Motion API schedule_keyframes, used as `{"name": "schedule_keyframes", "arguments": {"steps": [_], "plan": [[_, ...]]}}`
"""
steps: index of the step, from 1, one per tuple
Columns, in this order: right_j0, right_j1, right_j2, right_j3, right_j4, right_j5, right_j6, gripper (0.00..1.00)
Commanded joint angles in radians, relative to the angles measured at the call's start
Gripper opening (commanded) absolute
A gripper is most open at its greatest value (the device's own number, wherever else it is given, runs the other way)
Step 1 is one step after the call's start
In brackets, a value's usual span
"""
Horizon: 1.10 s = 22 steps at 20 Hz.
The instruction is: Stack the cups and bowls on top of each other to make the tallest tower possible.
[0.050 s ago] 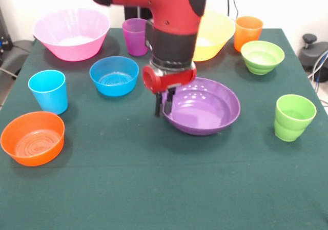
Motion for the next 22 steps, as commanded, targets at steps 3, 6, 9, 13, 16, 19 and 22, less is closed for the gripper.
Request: {"name": "schedule_keyframes", "arguments": {"steps": [3, 6, 9, 13, 16, 19, 22], "plan": [[-0.074, -0.11, 0.131, 0.139, 0.007, 0.171, -0.113, 0.0], [-0.085, -0.097, 0.142, 0.131, -0.009, 0.162, -0.109, 0.0], [-0.087, -0.068, 0.143, 0.102, -0.03, 0.145, -0.107, 0.0], [-0.097, -0.037, 0.143, 0.065, -0.054, 0.126, -0.12, 0.0], [-0.105, -0.02, 0.144, 0.041, -0.071, 0.119, -0.136, 0.0], [-0.12, -0.01, 0.149, 0.029, -0.084, 0.118, -0.159, 0.0], [-0.145, -0.012, 0.167, 0.021, -0.09, 0.138, -0.198, 0.0]]}}
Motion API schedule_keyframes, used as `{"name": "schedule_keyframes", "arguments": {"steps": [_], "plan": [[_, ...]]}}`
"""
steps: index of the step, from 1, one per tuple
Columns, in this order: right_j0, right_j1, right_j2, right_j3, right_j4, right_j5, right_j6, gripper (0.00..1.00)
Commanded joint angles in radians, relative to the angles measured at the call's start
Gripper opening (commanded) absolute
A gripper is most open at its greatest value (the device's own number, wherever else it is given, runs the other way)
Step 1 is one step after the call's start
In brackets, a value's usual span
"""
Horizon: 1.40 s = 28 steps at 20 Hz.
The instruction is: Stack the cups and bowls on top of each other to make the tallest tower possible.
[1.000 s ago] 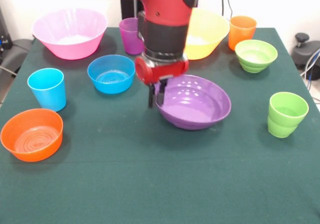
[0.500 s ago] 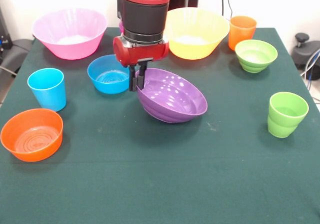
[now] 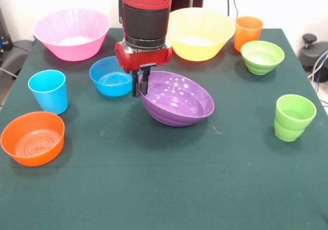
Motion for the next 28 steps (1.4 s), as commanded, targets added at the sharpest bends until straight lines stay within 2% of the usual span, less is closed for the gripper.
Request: {"name": "schedule_keyframes", "arguments": {"steps": [1, 6, 14, 28], "plan": [[-0.037, 0.06, 0.118, -0.047, -0.095, 0.079, -0.206, 0.0], [-0.081, 0.04, 0.165, -0.066, -0.09, 0.151, -0.283, 0.0], [-0.14, 0.05, 0.225, -0.128, -0.109, 0.237, -0.37, 0.0], [-0.208, 0.081, 0.32, -0.182, -0.168, 0.326, -0.448, 0.0]]}}
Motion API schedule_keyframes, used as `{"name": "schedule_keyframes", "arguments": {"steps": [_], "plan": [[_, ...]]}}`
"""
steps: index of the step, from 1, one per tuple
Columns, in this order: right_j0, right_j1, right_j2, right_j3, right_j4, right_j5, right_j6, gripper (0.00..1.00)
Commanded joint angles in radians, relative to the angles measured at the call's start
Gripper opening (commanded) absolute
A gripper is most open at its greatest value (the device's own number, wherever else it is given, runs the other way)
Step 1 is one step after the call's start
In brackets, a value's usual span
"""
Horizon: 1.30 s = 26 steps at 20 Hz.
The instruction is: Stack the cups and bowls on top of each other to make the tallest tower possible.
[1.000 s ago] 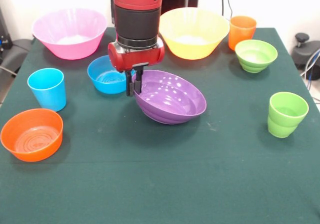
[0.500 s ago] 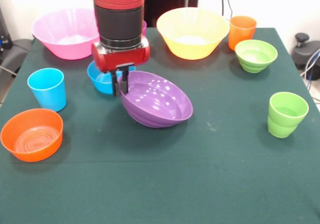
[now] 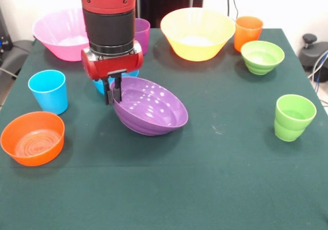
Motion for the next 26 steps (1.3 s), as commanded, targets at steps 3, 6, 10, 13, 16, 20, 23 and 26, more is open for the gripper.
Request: {"name": "schedule_keyframes", "arguments": {"steps": [3, 6, 10, 13, 16, 20, 23, 26], "plan": [[-0.023, 0.067, 0.119, -0.088, -0.097, 0.142, -0.413, 0.0], [-0.029, 0.068, 0.129, -0.086, -0.104, 0.154, -0.422, 0.0], [-0.05, 0.079, 0.145, -0.116, -0.105, 0.185, -0.474, 0.0], [-0.061, 0.091, 0.151, -0.143, -0.107, 0.204, -0.507, 0.0], [-0.065, 0.105, 0.159, -0.182, -0.109, 0.234, -0.537, 0.0], [-0.075, 0.123, 0.161, -0.224, -0.119, 0.259, -0.575, 0.0], [-0.089, 0.137, 0.161, -0.244, -0.119, 0.257, -0.59, 0.0], [-0.098, 0.14, 0.157, -0.24, -0.119, 0.251, -0.595, 0.0]]}}
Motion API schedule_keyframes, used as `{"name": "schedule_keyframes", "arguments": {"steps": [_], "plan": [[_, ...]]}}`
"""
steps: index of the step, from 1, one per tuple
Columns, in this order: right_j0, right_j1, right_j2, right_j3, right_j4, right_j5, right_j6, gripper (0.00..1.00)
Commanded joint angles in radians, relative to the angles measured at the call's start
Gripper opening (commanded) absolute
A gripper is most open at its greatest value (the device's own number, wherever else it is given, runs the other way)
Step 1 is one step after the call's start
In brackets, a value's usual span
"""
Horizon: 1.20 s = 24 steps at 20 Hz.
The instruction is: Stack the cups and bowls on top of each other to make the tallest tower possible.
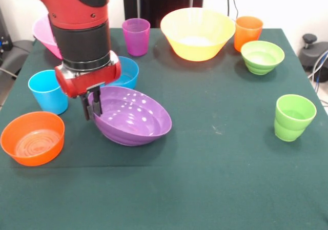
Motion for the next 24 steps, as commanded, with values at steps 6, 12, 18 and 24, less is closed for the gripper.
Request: {"name": "schedule_keyframes", "arguments": {"steps": [6, 12, 18, 24], "plan": [[-0.019, 0.049, 0.034, -0.081, -0.071, 0.103, -0.347, 0.0], [-0.016, 0.06, 0.038, -0.121, -0.068, 0.135, -0.369, 0.0], [-0.03, 0.073, 0.049, -0.162, -0.07, 0.169, -0.423, 0.0], [-0.045, 0.079, 0.063, -0.227, -0.087, 0.22, -0.509, 0.0]]}}
